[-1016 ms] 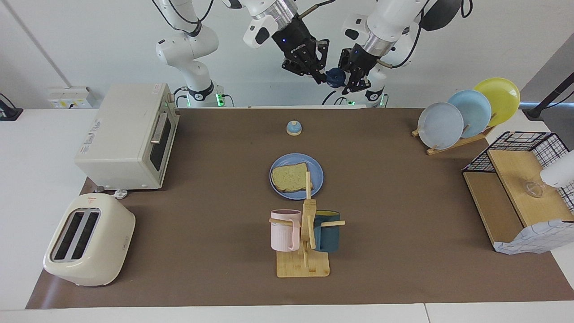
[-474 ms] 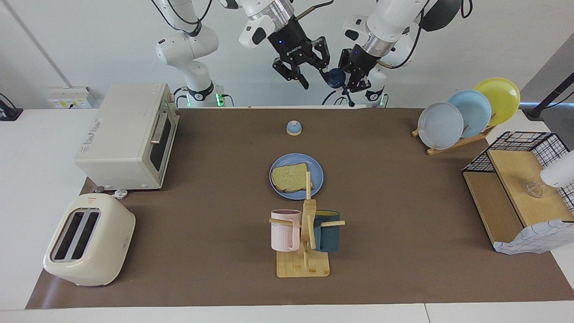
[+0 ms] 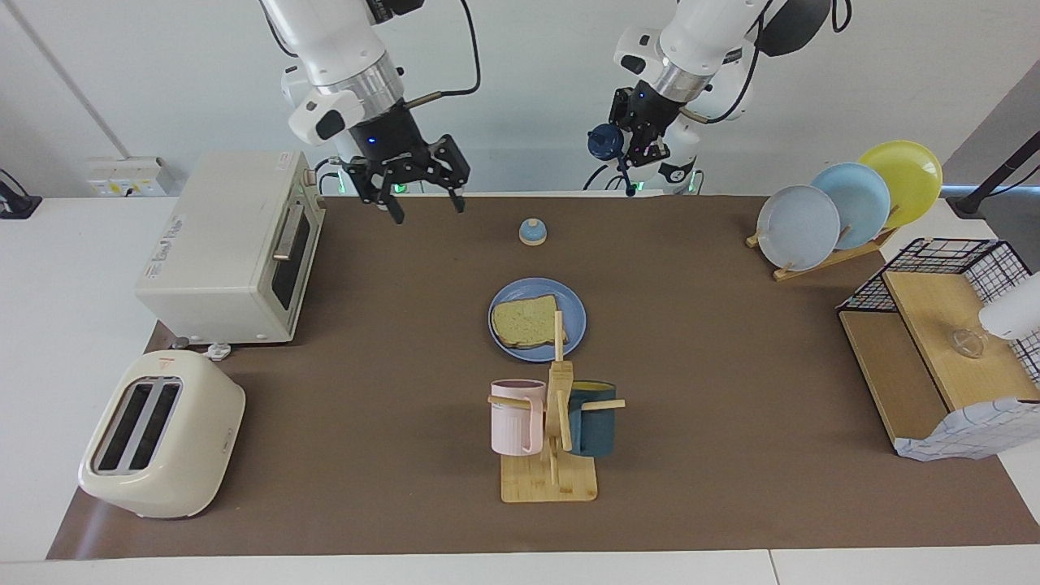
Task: Put bread on plate and add seasoning
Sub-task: 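Withdraw the right gripper toward the toaster oven, then tilt the shaker over the bread with the left gripper, shaking seasoning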
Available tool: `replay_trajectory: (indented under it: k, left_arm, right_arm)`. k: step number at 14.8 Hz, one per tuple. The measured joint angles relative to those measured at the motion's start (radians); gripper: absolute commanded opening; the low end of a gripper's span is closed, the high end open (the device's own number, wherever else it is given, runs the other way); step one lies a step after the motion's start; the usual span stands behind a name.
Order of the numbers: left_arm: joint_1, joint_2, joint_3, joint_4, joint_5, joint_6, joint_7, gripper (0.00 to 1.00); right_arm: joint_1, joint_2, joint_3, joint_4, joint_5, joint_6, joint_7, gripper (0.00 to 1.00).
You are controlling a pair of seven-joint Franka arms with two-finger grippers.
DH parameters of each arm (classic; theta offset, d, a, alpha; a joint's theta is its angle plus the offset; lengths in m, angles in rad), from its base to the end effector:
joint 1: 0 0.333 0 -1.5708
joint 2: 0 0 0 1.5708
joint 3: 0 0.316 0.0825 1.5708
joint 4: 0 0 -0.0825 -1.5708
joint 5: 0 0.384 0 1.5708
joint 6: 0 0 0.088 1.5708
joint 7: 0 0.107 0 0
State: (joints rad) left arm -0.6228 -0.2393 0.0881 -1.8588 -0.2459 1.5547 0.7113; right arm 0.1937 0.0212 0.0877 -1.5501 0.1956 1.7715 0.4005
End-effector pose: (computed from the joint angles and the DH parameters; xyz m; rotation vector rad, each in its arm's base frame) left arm 0.3968 -0.2603 0.6141 2.3313 -1.6732 -0.0606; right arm 0.5533 0.1770 0.6439 -2.8771 0.2004 -0.1776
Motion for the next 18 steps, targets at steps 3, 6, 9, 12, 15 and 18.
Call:
replay_trajectory:
  k: [3,6,9,12,15,18]
  left_arm:
    - [-0.001,0.006,-0.036,-0.004,0.050,0.000,-0.057,0.31]
    - [-0.001,0.028,-0.072,-0.005,0.111,0.000,-0.109,0.31]
    - [-0.001,0.045,-0.093,-0.005,0.168,0.000,-0.125,0.31]
    - [-0.001,0.071,-0.126,-0.003,0.239,0.000,-0.151,0.31]
    - [-0.001,0.095,-0.162,0.007,0.317,0.000,-0.164,0.30]
    - [-0.002,0.139,-0.204,0.041,0.402,-0.005,-0.203,0.30]
  right_arm:
    - [-0.075,-0.005,-0.002,0.008,-0.102,-0.116,-0.107,1.00]
    - [-0.113,-0.014,-0.003,0.029,-0.220,-0.218,-0.183,1.00]
    - [-0.160,-0.016,-0.001,0.038,-0.232,-0.274,-0.215,1.00]
    - [-0.223,-0.010,-0.002,0.081,-0.232,-0.355,-0.275,1.00]
    - [-0.222,-0.002,-0.014,0.114,-0.232,-0.394,-0.284,1.00]
    - [-0.192,-0.015,-0.042,0.094,-0.233,-0.402,-0.289,1.00]
